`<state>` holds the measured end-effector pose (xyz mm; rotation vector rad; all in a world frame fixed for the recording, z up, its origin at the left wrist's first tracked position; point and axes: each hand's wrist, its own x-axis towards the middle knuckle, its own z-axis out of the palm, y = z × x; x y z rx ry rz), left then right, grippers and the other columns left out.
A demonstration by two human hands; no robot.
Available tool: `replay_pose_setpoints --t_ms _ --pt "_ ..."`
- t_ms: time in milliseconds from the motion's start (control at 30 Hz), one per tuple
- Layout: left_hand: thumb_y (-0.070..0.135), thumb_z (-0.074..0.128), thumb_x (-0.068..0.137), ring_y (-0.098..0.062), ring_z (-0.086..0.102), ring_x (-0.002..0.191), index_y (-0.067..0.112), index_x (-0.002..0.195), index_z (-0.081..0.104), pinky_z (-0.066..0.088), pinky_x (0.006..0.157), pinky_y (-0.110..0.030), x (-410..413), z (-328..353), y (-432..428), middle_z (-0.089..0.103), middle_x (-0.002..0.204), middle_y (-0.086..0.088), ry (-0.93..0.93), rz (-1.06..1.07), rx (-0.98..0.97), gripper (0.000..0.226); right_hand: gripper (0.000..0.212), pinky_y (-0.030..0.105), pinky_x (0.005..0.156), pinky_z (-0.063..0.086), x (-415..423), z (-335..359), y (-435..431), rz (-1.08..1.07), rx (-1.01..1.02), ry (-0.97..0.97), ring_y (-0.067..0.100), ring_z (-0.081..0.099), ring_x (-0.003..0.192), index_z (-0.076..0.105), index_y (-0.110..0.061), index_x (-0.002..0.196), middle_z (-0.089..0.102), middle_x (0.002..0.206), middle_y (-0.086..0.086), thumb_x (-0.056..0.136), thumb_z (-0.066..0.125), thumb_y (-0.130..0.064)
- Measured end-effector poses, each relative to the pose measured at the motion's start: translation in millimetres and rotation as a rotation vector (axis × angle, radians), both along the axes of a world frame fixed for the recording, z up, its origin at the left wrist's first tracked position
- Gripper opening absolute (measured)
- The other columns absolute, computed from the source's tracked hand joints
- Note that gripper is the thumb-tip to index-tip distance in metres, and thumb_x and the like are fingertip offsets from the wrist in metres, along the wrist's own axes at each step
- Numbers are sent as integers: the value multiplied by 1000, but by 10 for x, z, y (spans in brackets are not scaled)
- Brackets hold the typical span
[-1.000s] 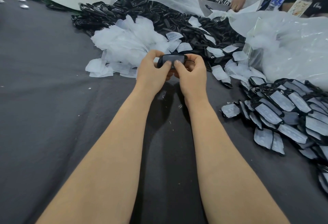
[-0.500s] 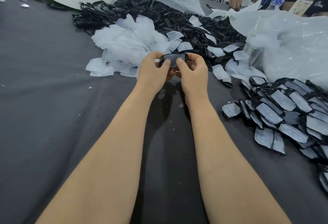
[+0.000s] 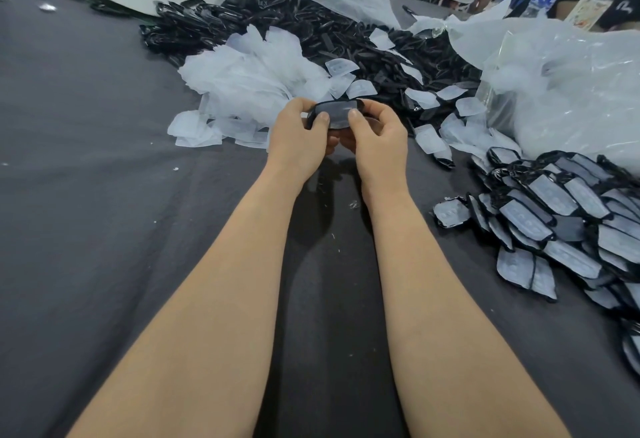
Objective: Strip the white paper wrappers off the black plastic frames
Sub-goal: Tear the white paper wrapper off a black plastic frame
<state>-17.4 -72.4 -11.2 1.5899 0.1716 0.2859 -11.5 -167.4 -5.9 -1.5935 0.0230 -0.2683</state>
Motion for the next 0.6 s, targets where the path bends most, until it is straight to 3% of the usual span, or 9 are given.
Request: replay_pose_setpoints --t_ms 133,300,433,600 --pt "13 49 98 -1 62 56 9 110 54 54 59 -15 2 11 0 65 82 0 10 29 -63 14 22 27 76 55 -13 -17 16 5 -102 -18 16 65 82 56 -12 115 67 95 10 93 58 -11" --pt "14 54 95 -8 63 63 4 114 56 57 69 -24 -24 15 4 67 87 -6 3 -1 -47 22 25 47 92 51 -10 -16 26 -64 -165 -5 29 66 94 56 -5 116 68 98 16 92 59 -11" --pt "10 60 91 -14 63 66 4 117 53 57 76 -30 -37 10 0 69 92 -12 0 -19 18 28 23 47 91 51 -10 -16 20 -80 -154 8 29 66 92 57 -6 114 68 93 14 91 59 -10" --pt "5 56 93 -13 65 67 10 110 52 58 80 -35 -20 -2 10 68 87 -9 -5 -17 -16 19 22 46 90 53 -19 -2 40 -64 -132 12 28 66 94 57 -7 114 68 101 15 93 56 -14"
